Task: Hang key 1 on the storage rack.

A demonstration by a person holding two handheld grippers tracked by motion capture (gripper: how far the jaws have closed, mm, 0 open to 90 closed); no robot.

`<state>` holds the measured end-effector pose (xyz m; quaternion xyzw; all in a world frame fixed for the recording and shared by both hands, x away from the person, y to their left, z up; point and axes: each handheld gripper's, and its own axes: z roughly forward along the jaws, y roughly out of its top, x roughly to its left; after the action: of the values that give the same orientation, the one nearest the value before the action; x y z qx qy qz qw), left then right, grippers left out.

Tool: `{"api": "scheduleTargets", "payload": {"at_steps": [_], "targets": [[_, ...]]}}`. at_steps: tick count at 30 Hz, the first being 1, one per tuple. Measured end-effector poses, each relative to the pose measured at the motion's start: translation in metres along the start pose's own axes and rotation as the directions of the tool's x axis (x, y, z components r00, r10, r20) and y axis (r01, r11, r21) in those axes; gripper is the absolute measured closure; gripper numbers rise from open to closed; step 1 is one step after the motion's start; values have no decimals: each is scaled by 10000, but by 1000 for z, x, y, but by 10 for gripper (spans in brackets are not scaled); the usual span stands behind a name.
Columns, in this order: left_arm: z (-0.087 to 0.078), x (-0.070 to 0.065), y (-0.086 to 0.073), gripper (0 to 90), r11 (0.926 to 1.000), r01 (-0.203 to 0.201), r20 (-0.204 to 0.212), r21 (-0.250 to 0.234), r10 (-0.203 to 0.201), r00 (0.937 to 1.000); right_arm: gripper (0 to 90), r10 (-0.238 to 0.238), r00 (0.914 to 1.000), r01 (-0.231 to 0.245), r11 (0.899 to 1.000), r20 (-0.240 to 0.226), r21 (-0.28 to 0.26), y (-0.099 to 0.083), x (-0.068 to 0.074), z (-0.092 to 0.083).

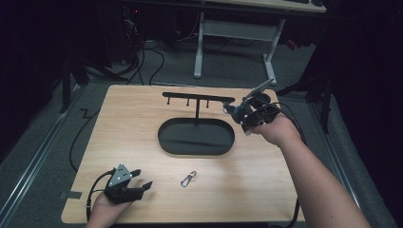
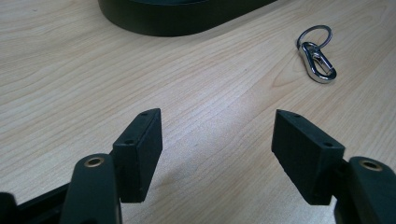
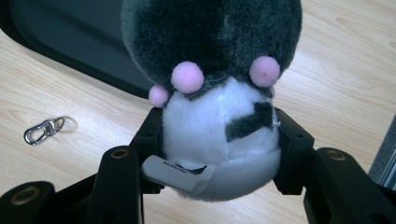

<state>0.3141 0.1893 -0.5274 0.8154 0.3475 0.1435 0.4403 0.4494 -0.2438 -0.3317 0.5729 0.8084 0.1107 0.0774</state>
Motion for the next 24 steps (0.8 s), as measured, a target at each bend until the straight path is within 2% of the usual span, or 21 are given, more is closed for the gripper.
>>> {"api": "scheduleTargets", "payload": {"at_steps": [19,24], "targets": [[1,-1,0,342,9999,-26,37,103,26,10000,482,-211,9997,215,9993,-138,300,-6,12,33],[1,-1,0,342,9999,-30,42,127,30,10000,479,-212,9995,217,9996,-217,199,-7,13,41]]}}
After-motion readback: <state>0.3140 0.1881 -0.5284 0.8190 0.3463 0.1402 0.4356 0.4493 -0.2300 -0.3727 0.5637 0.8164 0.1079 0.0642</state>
